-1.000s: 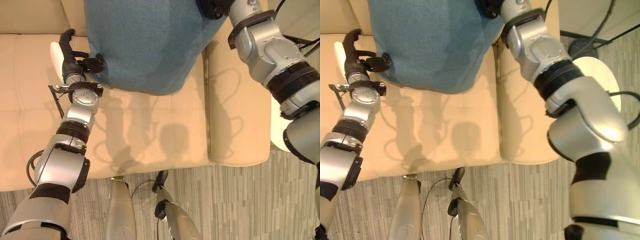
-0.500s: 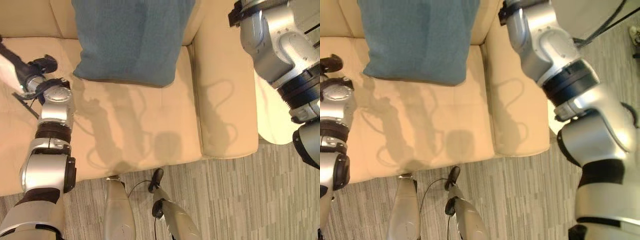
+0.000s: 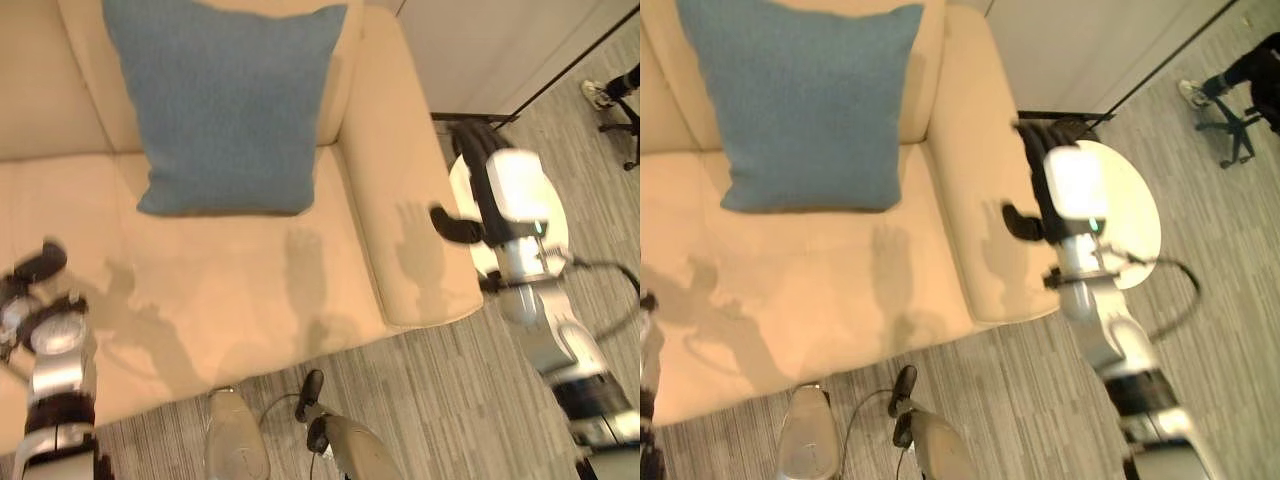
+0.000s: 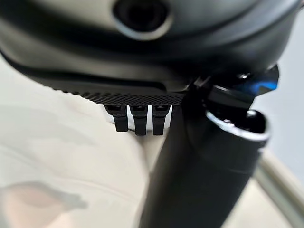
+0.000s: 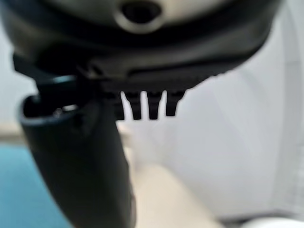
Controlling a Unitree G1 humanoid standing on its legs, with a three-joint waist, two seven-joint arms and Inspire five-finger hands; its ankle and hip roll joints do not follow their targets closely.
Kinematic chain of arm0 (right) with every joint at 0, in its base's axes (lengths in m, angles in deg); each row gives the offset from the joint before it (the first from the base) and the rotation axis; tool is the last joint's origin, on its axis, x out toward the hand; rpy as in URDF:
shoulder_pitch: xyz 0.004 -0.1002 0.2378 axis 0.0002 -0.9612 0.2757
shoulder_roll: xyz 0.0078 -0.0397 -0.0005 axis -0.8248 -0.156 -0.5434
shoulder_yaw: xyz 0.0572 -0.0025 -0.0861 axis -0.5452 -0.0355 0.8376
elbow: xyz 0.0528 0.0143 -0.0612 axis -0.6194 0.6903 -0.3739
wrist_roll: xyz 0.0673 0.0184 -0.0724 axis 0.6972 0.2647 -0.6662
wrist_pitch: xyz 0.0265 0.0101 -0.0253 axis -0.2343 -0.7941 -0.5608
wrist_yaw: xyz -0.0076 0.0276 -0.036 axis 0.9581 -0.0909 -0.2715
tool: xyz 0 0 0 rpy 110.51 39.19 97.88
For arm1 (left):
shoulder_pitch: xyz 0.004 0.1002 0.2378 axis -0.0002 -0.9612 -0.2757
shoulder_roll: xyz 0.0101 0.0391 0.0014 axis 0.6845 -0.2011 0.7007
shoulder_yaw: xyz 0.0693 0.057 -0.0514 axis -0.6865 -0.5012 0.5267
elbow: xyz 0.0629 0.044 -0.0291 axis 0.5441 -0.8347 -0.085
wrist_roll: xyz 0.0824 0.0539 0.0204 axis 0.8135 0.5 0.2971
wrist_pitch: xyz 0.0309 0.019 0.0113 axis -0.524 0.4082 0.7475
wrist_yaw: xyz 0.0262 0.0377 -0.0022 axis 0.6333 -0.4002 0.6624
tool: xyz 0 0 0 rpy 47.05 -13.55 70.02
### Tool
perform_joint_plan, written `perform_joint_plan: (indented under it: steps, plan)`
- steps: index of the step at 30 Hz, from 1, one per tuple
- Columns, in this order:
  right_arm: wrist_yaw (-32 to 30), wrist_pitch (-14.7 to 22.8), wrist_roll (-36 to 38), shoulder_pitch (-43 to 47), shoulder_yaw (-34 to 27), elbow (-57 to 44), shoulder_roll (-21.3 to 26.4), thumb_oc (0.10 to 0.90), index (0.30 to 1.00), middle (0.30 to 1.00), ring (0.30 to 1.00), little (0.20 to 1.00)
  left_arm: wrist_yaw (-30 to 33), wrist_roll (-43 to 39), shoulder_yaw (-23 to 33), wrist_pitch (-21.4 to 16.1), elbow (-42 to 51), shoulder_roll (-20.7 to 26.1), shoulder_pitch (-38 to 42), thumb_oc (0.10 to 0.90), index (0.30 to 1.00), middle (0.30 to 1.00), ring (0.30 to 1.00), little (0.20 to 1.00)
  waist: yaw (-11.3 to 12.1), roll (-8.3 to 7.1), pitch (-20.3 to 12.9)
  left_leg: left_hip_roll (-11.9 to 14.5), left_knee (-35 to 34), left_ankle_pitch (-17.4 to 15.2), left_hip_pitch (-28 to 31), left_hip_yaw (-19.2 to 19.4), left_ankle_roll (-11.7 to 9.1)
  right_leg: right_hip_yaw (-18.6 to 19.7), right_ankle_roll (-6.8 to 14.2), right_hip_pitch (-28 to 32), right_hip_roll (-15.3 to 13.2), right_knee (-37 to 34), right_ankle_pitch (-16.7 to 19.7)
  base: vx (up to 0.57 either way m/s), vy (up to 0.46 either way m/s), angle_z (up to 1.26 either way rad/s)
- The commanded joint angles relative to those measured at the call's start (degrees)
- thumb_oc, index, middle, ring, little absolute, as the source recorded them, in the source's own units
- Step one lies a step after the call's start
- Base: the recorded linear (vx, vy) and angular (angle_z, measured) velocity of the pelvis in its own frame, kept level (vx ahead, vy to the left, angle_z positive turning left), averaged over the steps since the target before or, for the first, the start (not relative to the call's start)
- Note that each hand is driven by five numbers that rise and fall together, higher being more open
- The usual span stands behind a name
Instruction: Pick up all the scattered cushions and arrange them neatly on the sofa.
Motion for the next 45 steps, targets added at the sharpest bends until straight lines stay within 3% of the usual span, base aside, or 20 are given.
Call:
perform_joint_plan:
  steps: [1, 2, 5, 9, 12, 13, 16, 19, 22, 26, 28, 31, 32, 36, 40, 41, 42, 43, 44, 45]
  plan:
    - [-1.7, -1.95, 2.47, -5.1, -9.03, 1.49, 6.65, 0.8, 0.9, 0.9, 0.9, 0.9, -5.05, -1.98, 1.65, -7.62, -5.09, 6.09, -6.59, 0.8, 0.9, 0.9, 0.9, 0.9, -3.77, 1.45, -14.92, -1.22, 2.1, -1.27, -5.57, -4.29, 0.95, -0.22, 5.57, 10.71, -3.64, 2.23, -10.99, -0.08, -0.08, 0.02]
    - [-0.26, -2.03, 5.67, -10.7, -14.42, 3.09, 5.22, 0.8, 0.9, 0.9, 0.9, 0.9, -6.82, -4.0, 4.88, -6.89, -9.36, 5.13, -10.26, 0.8, 0.9, 0.9, 0.9, 0.9, -5.05, 2.48, -16.29, -0.56, 1.17, -0.87, -3.76, -3.74, 0.3, 0.15, 5.34, 12.28, -3.16, 1.94, -12.05, -0.09, -0.083, -0.04]
    - [2.16, -1.01, 13.58, -15.16, -18.6, 7.02, 2.14, 0.8, 0.9, 0.9, 0.9, 0.9, -9.87, -6.27, 7.64, -6.16, -14.22, 3.44, -14.66, 0.8, 0.9, 0.9, 0.9, 0.9, -5.75, 4.39, -17.52, 1.19, -0.48, 1.53, -2.24, -3.55, -0.63, 0.44, 4.29, 12.94, -1.73, 2.04, -12.9, -0.09, -0.125, -0.14]
    - [5.38, 0.0, 17.8, -18.17, -19.05, 10.76, 1.73, 0.8, 0.9, 0.9, 0.9, 0.9, -15.4, -8.31, 8.45, -5.18, -18.0, 1.04, -19.27, 0.8, 0.9, 0.9, 0.9, 0.9, -6.07, 6.92, -16.68, 3.93, -2.48, 5.54, -1.06, -3.52, -2.03, 1.05, 2.42, 13.62, 0.87, 2.52, -14.18, -0.14, -0.128, -0.11]
    - [5.41, 0.7, 21.4, -17.0, -16.3, 19.67, 1.12, 0.8, 0.9, 0.9, 0.9, 0.9, -19.0, -10.84, 6.38, -4.86, -25.51, -0.82, -18.54, 0.8, 0.9, 0.9, 0.9, 0.9, -6.03, 9.32, -14.49, 6.01, -5.29, 12.09, -1.22, -4.72, -4.01, 1.35, 1.2, 13.93, 2.62, 1.7, -14.27, -0.39, -0.124, -0.17]
    - [5.57, 0.81, 24.01, -14.3, -12.98, 25.31, -0.9, 0.8, 0.9, 0.9, 0.9, 0.9, -20.41, -12.67, 4.98, -4.72, -28.53, -3.37, -17.64, 0.8, 0.9, 0.9, 0.9, 0.9, -6.08, 9.34, -12.82, 4.99, -3.74, 10.37, -0.79, -5.97, -3.42, 1.81, 0.84, 12.72, 2.03, 2.04, -13.02, -0.47, -0.091, -0.17]
    - [5.32, 1.01, 26.53, -11.82, -9.84, 32.4, -3.3, 0.8, 0.9, 0.9, 0.9, 0.9, -21.79, -13.11, 3.1, -4.36, -31.97, -5.92, -17.34, 0.8, 0.9, 0.9, 0.9, 0.9, -6.99, 8.91, -12.21, 2.34, 1.1, 6.46, 0.18, -5.48, -2.45, 1.55, 0.91, 10.9, 0.72, 1.71, -10.67, -0.38, -0.078, -0.13]
    - [5.74, 0.65, 32.17, -7.95, -4.52, 46.27, -9.02, 0.8, 0.9, 0.9, 0.9, 0.9, -23.51, -8.94, -3.61, -2.01, -37.8, -10.35, -16.26, 0.8, 0.9, 0.9, 0.9, 0.9, -10.04, 9.2, -13.4, 0.48, 7.84, -2.47, 8.07, 1.06, -0.95, 0.23, 0.94, 6.35, -1.16, -0.48, -6.07, -0.5, -0.073, -0.08]
    - [7.46, -0.29, 35.44, -5.82, -2.12, 55.12, -12.9, 0.8, 0.9, 0.9, 0.9, 0.9, -27.84, -5.66, -8.97, 0.77, -42.42, -13.47, -14.49, 0.8, 0.9, 0.9, 0.9, 0.9, -12.44, 10.95, -14.55, -0.76, 8.92, -5.11, 14.96, 1.15, -1.25, -1.25, 1.3, 2.66, -1.73, -0.19, -3.72, -0.35, 0.064, -0.07]
    - [8.59, -0.88, 39.74, -4.45, -1.26, 61.42, -17.1, 0.8, 0.9, 0.9, 0.9, 0.9, -30.27, 1.24, -16.24, 1.96, -44.79, -15.49, -12.43, 0.8, 0.9, 0.9, 0.9, 0.9, -15.51, 13.17, -15.68, -3.85, 8.74, -5.64, 22.06, -5.81, -2.11, -2.83, 1.78, -4.32, -3.21, 2.24, -0.38, -0.38, 0.176, 0.42]
    - [8.56, -0.93, 41.74, -4.2, -1.81, 63.02, -18.14, 0.8, 0.9, 0.9, 0.9, 0.9, -30.54, 0.9, -17.23, 1.72, -44.22, -15.83, -11.7, 0.8, 0.9, 0.9, 0.9, 0.9, -16.31, 13.28, -15.83, -4.23, 7.36, -5.49, 23.45, -6.69, -1.99, -3.08, 2.08, -6.03, -3.99, 2.93, 0.17, -0.28, 0.17, 0.31]
    - [9.67, -1.49, 43.89, -4.37, -0.76, 64.96, -21.72, 0.8, 0.9, 0.9, 0.9, 0.9, -30.91, -2.37, -19.93, 0.65, -39.78, -17.55, -10.29, 0.8, 0.9, 0.9, 0.9, 0.9, -16.34, 12.41, -14.39, -6.92, 2.94, -14.76, 22.9, -7.0, 1.11, -1.84, 4.46, -9.66, -8.1, 4.66, 3.51, -0.39, 0.241, 0.26]
    - [9.43, -2.51, 42.08, -3.92, 0.22, 66.03, -22.56, 0.8, 0.9, 0.9, 0.9, 0.9, -30.64, -2.1, -21.4, 0.11, -39.04, -18.04, -9.31, 0.8, 0.9, 0.9, 0.9, 0.9, -15.9, 11.45, -13.04, -9.04, 1.16, -20.06, 23.23, -6.57, 2.55, -1.78, 6.17, -9.71, -10.81, 2.6, 5.92, -0.38, 0.251, 0.47]
    - [8.85, -3.6, 40.27, -3.19, 0.9, 67.33, -24.22, 0.8, 0.9, 0.9, 0.9, 0.9, -29.76, 1.67, -22.84, 0.38, -40.14, -18.33, -8.49, 0.8, 0.9, 0.9, 0.9, 0.9, -14.83, 10.61, -10.27, -10.94, -0.93, -19.97, 22.88, -4.61, 3.54, -5.67, 8.0, -8.47, -13.85, -4.61, 9.12, -0.47, 0.208, 0.13]
    - [8.49, -3.77, 41.07, -2.27, 1.27, 67.54, -25.02, 0.8, 0.9, 0.9, 0.9, 0.9, -28.41, 5.48, -24.3, 1.25, -41.67, -18.89, -9.23, 0.8, 0.9, 0.9, 0.9, 0.9, -13.55, 11.11, -8.2, -10.78, 0.44, -17.37, 19.04, -2.5, 4.27, -8.94, 7.51, -7.33, -14.29, -2.41, 6.32, -0.37, 0.09, -0.21]
    - [8.53, -3.78, 40.93, -2.61, 1.38, 67.92, -25.13, 0.8, 0.9, 0.9, 0.9, 0.9, -28.19, 6.51, -24.26, 1.67, -42.43, -18.39, -10.06, 0.8, 0.9, 0.9, 0.9, 0.9, -12.85, 11.33, -7.9, -11.02, 0.76, -16.3, 17.5, -1.81, 4.87, -8.88, 6.73, -6.3, -14.18, 1.08, 4.8, -0.41, 0.139, -0.32]
    - [8.53, -3.76, 40.87, -3.27, 1.15, 68.71, -24.76, 0.8, 0.9, 0.9, 0.9, 0.9, -27.57, 7.81, -23.56, 2.41, -44.04, -17.26, -11.83, 0.8, 0.9, 0.9, 0.9, 0.9, -11.75, 12.19, -8.17, -10.69, 0.76, -14.57, 15.3, -0.2, 6.09, -6.71, 5.75, -4.29, -13.05, 9.68, 1.7, -0.41, 0.139, -0.38]
    - [8.53, -3.76, 40.87, -3.27, 1.15, 68.71, -24.8, 0.8, 0.9, 0.9, 0.9, 0.9, -27.57, 7.81, -23.56, 2.41, -44.04, -17.23, -11.83, 0.8, 0.9, 0.9, 0.9, 0.9, -11.71, 12.02, -8.38, -10.88, 0.64, -14.34, 15.07, -0.12, 6.13, -6.57, 5.74, -4.62, -13.19, 9.68, 1.82, -0.45, 0.111, -0.42]
    - [8.68, -4.11, 39.99, -3.83, 1.53, 70.42, -25.18, 0.8, 0.9, 0.9, 0.9, 0.9, -26.61, 9.11, -22.1, 3.48, -46.06, -15.61, -13.17, 0.8, 0.9, 0.9, 0.9, 0.9, -10.06, 12.5, -9.95, -10.27, 0.06, -12.54, 13.21, 1.67, 6.57, -6.09, 5.2, 0.32, -12.08, 13.43, -2.02, -0.19, 0.013, -0.45]
    - [8.68, -4.1, 39.99, -3.82, 1.53, 70.44, -25.21, 0.8, 0.9, 0.9, 0.9, 0.9, -26.62, 9.11, -22.09, 3.47, -46.06, -15.58, -13.17, 0.8, 0.9, 0.9, 0.9, 0.9, -10.06, 12.43, -10.1, -10.31, -0.06, -12.34, 13.06, 1.68, 6.57, -6.09, 5.17, 0.17, -12.09, 13.27, -1.87, -0.28, 0.029, -0.44]
